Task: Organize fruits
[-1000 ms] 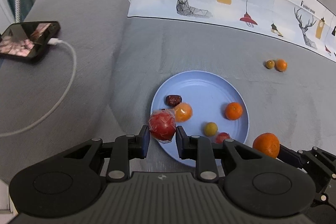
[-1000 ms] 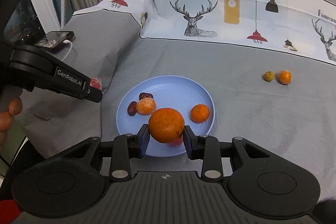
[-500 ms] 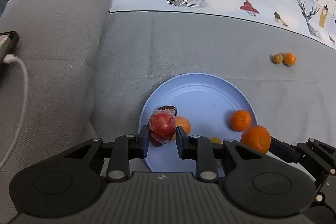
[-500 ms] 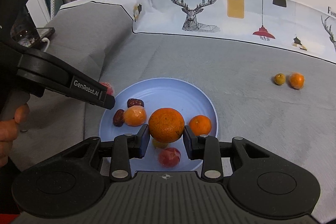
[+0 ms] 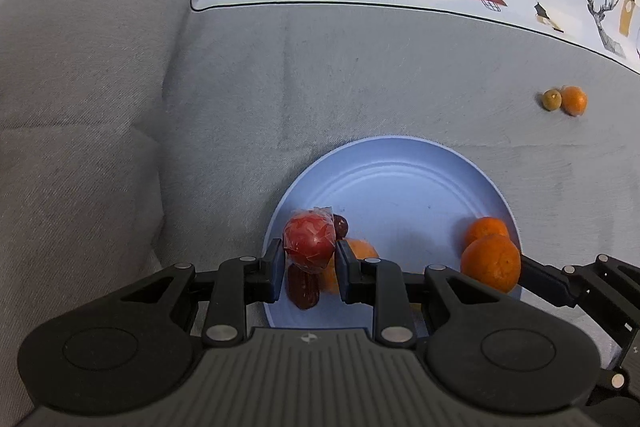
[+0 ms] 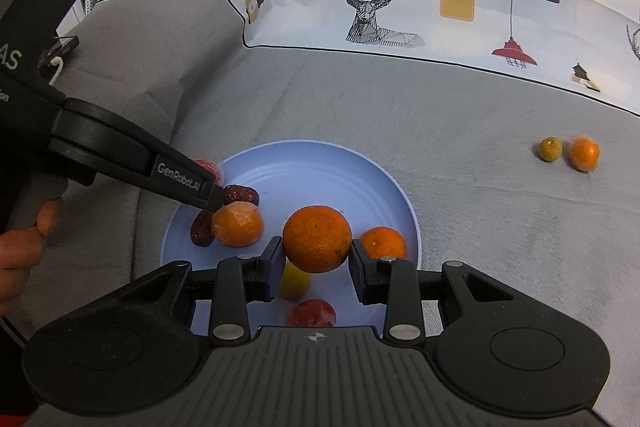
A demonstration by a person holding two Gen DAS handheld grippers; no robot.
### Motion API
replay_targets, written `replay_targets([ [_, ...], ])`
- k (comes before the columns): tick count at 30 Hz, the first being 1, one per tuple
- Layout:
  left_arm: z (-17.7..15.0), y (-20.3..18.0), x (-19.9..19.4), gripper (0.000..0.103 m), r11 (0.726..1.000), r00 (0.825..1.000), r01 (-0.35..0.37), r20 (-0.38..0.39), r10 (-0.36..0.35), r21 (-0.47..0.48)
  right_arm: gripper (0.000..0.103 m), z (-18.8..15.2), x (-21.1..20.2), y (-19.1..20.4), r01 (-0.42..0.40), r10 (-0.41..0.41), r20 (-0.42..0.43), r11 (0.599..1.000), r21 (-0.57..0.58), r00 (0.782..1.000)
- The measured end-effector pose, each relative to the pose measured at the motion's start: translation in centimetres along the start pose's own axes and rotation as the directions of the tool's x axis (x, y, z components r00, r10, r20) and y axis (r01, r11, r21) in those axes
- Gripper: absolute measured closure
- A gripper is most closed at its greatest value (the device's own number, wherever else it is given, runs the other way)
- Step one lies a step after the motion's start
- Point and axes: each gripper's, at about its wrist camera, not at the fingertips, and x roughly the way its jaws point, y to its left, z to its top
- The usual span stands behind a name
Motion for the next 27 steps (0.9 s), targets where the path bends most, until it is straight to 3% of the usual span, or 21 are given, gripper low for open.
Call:
replay_targets([
  [2, 0.1, -0.1, 0.1, 0.053, 1.000, 1.000, -0.011, 0.015, 0.011, 0.011, 0.065, 0.2, 0.3, 0.1, -0.004, 0.004, -0.002, 1.000, -0.015, 1.000],
  [3, 0.1, -0.1, 0.0, 0.022, 1.000, 1.000, -0.014, 0.027, 0.013, 0.014, 0.065, 0.2, 0.5, 0.2, -0.007, 0.007, -0.008, 1.000, -0.019, 1.000],
  [4, 0.1, -0.1, -0.2, 0.001, 1.000, 0.999, -0.022, 0.046, 0.021, 0.012, 0.064, 0.3, 0.7, 0.2, -0.011, 0.011, -0.012, 1.000, -0.022, 1.000],
  [6, -0.2, 0.1, -1.0, 0.001, 1.000, 0.995, -0.029, 0.097, 0.028, 0.008, 0.047, 0.5, 0.9, 0.2, -0.015, 0.015, -0.015, 0.999, -0.029, 1.000],
  [7, -0.3, 0.1, -1.3, 0.001, 1.000, 0.995, -0.020, 0.099, 0.018, 0.018, 0.030, 0.6, 0.7, 0.2, -0.007, 0.007, -0.016, 1.000, -0.031, 1.000],
  [8, -0.4, 0.1, -1.5, 0.001, 1.000, 0.996, -0.013, 0.087, 0.011, 0.026, 0.020, 0.7, 0.4, 0.2, -0.001, 0.001, -0.011, 1.000, -0.030, 1.000],
  [14, -3.2, 0.7, -4.1, 0.001, 0.999, 0.999, -0.028, 0.042, 0.027, 0.020, 0.008, -0.6, -3.3, 0.3, -0.009, 0.009, -0.013, 1.000, 0.004, 1.000],
  [19, -6.9, 1.0, -7.9, 0.000, 0.997, 0.996, -0.082, 0.047, 0.082, -0.006, 0.006, -2.6, -7.3, 0.9, -0.011, 0.013, -0.025, 0.998, 0.060, 1.000],
  [27, -10.5, 1.1, -13.8, 0.000, 0.994, 0.987, -0.099, 0.120, 0.105, -0.052, 0.003, -4.3, -13.2, 2.5, 0.034, -0.039, 0.068, 0.996, 0.078, 0.997],
])
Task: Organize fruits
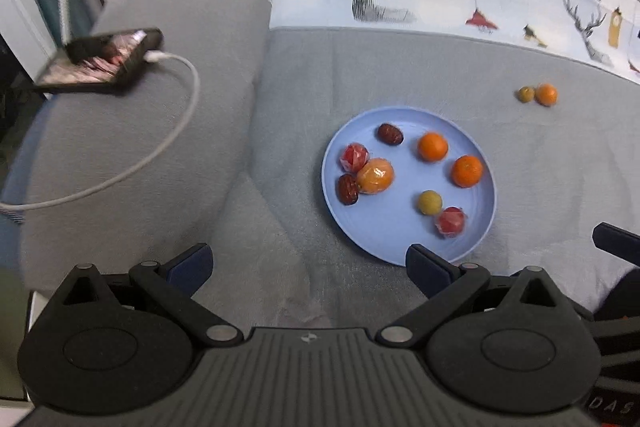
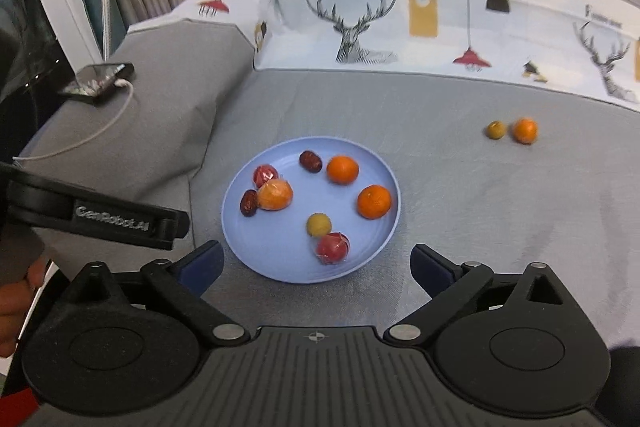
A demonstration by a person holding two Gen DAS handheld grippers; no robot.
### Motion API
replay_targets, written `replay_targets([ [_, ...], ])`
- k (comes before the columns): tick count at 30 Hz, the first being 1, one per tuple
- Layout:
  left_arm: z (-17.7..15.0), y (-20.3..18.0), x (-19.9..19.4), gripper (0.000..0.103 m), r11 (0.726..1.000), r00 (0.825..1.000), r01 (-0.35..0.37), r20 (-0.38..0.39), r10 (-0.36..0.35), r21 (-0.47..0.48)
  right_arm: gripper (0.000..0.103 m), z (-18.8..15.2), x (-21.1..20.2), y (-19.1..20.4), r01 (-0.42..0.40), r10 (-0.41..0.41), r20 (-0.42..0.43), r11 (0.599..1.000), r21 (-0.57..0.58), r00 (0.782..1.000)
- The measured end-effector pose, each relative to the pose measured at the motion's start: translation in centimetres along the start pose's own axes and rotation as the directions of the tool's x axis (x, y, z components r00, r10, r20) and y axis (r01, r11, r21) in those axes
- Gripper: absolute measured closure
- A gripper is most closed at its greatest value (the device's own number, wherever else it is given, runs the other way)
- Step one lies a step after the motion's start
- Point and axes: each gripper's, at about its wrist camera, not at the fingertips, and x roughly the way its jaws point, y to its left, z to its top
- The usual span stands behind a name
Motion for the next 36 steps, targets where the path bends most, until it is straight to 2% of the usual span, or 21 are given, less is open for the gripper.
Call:
replay_targets([
  [3, -1.0, -0.1, -1.9, 0.000, 1.000, 1.000, -0.018, 0.025, 0.018, 0.011, 0.001, -0.6, -2.2, 0.2, 0.005, -0.004, 0.032, 1.000, -0.016, 0.999],
  [7, -3.0, 0.0, -4.2, 0.000, 1.000, 0.998, -0.004, 0.062, 0.005, -0.022, 0.001, -1.5, -4.6, 0.4, 0.027, -0.024, 0.068, 0.999, -0.040, 0.997],
  [11, -4.6, -0.5, -5.1, 0.000, 1.000, 0.998, 0.006, 0.055, -0.005, -0.014, 0.001, -2.8, -6.7, 0.6, 0.040, -0.036, 0.095, 0.998, -0.042, 0.995],
  [16, -5.3, -0.5, -6.5, 0.000, 1.000, 0.995, 0.010, 0.096, -0.009, -0.011, 0.001, -3.1, -8.1, 0.9, 0.050, -0.044, 0.120, 0.997, -0.051, 0.992],
  [20, -5.5, -0.3, -7.1, 0.000, 1.000, 0.994, 0.005, 0.113, -0.003, -0.012, 0.001, -3.4, -8.6, 1.5, 0.042, -0.032, 0.131, 0.996, -0.073, 0.991],
  [36, -5.2, -0.2, -6.3, 0.000, 1.000, 0.996, 0.002, 0.087, 0.000, -0.013, 0.001, -3.3, -8.0, 1.4, 0.042, -0.035, 0.112, 0.997, -0.065, 0.993],
])
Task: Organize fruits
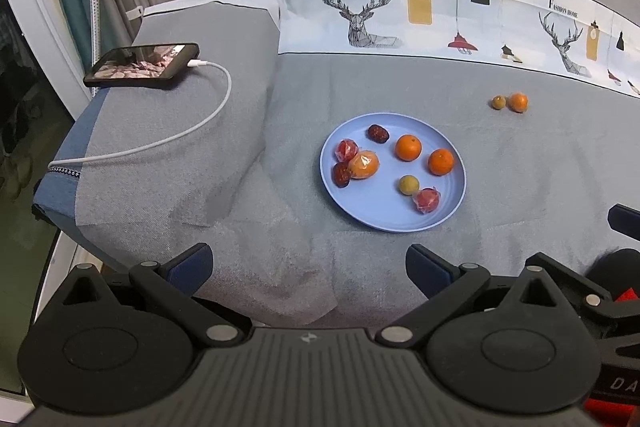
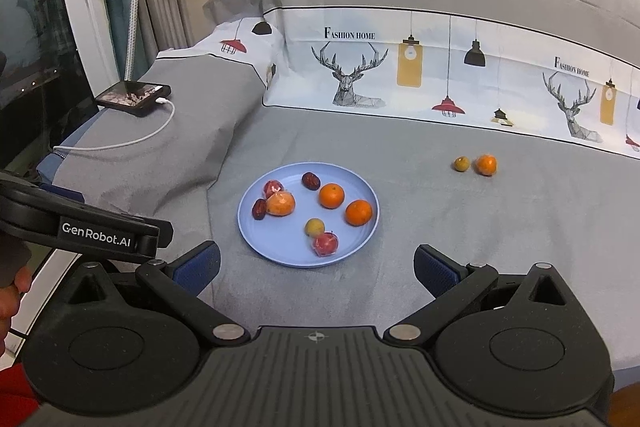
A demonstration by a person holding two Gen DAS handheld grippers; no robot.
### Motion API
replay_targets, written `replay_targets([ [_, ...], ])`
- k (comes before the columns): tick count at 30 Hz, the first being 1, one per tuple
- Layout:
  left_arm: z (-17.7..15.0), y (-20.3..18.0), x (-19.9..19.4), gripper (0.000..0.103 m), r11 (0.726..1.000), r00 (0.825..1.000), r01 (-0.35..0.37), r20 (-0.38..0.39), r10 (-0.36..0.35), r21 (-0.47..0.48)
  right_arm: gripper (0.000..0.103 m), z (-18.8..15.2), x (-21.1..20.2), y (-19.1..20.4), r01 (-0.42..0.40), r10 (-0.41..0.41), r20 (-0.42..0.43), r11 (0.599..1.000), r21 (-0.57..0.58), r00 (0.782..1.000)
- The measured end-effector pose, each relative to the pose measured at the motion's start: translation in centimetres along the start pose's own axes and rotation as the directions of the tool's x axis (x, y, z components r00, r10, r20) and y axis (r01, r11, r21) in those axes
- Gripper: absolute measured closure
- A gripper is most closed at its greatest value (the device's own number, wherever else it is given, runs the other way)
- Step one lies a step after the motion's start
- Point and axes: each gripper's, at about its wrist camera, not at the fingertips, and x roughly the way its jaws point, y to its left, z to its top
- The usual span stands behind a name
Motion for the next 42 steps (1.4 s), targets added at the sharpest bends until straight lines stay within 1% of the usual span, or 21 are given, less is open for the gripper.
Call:
replay_targets([
  [17, 1.1, 0.5, 2.3, 0.000, 1.000, 0.999, -0.002, -0.043, 0.001, -0.013, 0.001, 0.0, 2.2, -0.4, -0.003, 0.003, -0.060, 1.000, 0.009, 0.998],
  [27, 1.6, -0.1, 3.4, 0.000, 1.000, 0.998, -0.007, -0.065, 0.006, -0.007, 0.001, -0.2, 3.1, -0.9, -0.003, 0.005, -0.077, 1.000, 0.024, 0.997],
  [37, 2.7, -1.1, 4.5, 0.000, 1.000, 0.996, -0.012, -0.083, 0.013, 0.020, 0.001, -0.2, 4.3, -2.4, 0.010, -0.004, -0.088, 0.997, 0.070, 0.996],
  [42, 3.7, -1.9, 5.5, 0.000, 0.999, 0.995, -0.011, -0.099, 0.014, 0.031, 0.001, -0.2, 5.2, -3.7, 0.025, -0.015, -0.097, 0.994, 0.108, 0.995],
])
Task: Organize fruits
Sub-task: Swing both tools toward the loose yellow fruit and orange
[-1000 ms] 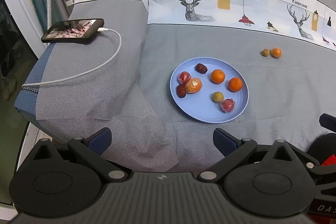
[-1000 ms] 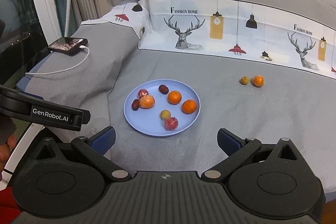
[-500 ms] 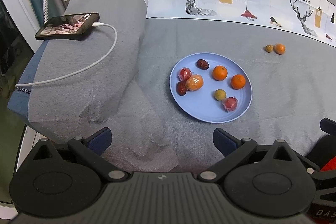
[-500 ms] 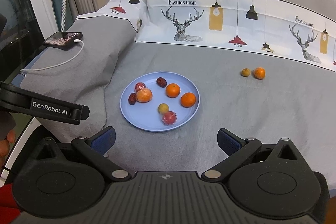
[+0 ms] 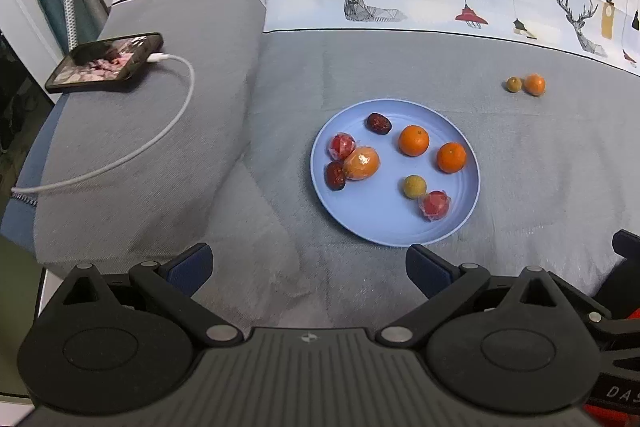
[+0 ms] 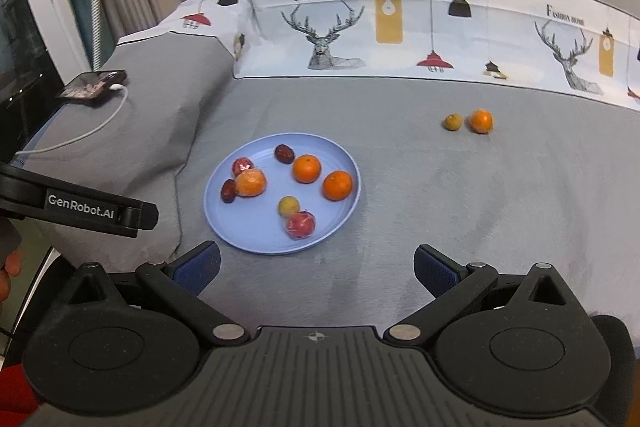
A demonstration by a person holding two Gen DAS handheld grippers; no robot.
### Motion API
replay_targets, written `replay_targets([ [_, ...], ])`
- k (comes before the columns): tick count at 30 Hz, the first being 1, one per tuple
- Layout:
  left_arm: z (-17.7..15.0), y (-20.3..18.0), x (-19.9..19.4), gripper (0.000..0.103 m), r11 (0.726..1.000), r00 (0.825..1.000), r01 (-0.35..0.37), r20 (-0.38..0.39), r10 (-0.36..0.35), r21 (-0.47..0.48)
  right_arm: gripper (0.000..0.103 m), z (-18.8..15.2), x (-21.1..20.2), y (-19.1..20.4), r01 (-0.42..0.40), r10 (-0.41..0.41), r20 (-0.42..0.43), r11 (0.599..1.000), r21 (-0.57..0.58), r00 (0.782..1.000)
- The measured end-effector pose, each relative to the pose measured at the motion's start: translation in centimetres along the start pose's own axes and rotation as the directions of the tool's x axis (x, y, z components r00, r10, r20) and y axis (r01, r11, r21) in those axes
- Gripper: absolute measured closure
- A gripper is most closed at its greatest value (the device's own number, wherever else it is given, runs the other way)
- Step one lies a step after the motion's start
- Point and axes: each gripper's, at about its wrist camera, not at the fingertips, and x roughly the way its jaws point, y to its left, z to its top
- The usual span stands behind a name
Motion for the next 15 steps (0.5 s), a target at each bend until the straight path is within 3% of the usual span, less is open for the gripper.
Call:
replay_targets([
  [8, 3.0, -2.3, 1.9, 0.000, 1.000, 1.000, 0.016, -0.016, -0.015, 0.026, 0.001, 0.9, 2.1, -3.6, 0.066, -0.066, 0.003, 0.995, 0.070, 0.998],
  [15, 7.0, -6.3, 4.1, 0.000, 0.996, 0.999, 0.034, 0.012, -0.035, 0.077, 0.001, 2.2, 5.0, -8.9, 0.184, -0.190, 0.033, 0.975, 0.125, 0.981],
])
